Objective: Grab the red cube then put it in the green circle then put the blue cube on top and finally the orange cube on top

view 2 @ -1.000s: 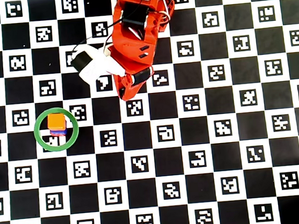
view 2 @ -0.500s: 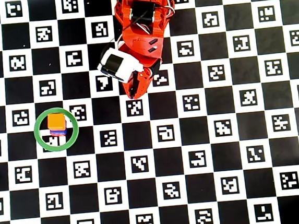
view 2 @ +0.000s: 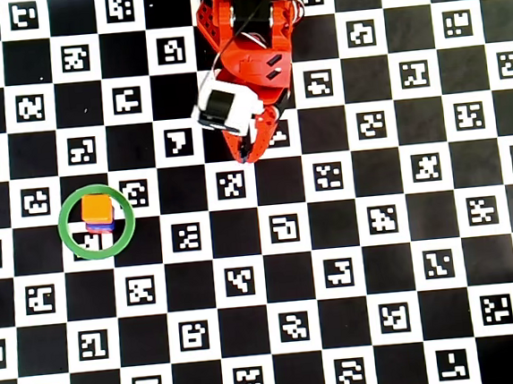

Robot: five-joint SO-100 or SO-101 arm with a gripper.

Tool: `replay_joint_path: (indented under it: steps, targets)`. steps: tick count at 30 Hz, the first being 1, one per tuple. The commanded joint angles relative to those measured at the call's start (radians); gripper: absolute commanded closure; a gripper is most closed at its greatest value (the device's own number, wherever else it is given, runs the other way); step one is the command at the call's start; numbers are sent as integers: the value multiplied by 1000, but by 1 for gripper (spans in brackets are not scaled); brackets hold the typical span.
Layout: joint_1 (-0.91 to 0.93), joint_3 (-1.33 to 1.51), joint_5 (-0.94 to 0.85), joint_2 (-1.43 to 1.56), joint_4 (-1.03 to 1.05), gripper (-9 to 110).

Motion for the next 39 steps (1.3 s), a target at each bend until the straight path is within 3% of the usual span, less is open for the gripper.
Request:
replay_joint_path:
  steps: [1, 12, 39]
  targets:
    - [-9, 55, -26, 34, 72, 107]
    - [-28, 55, -63, 77, 229, 107]
    - [-9, 55, -86, 77, 232, 107]
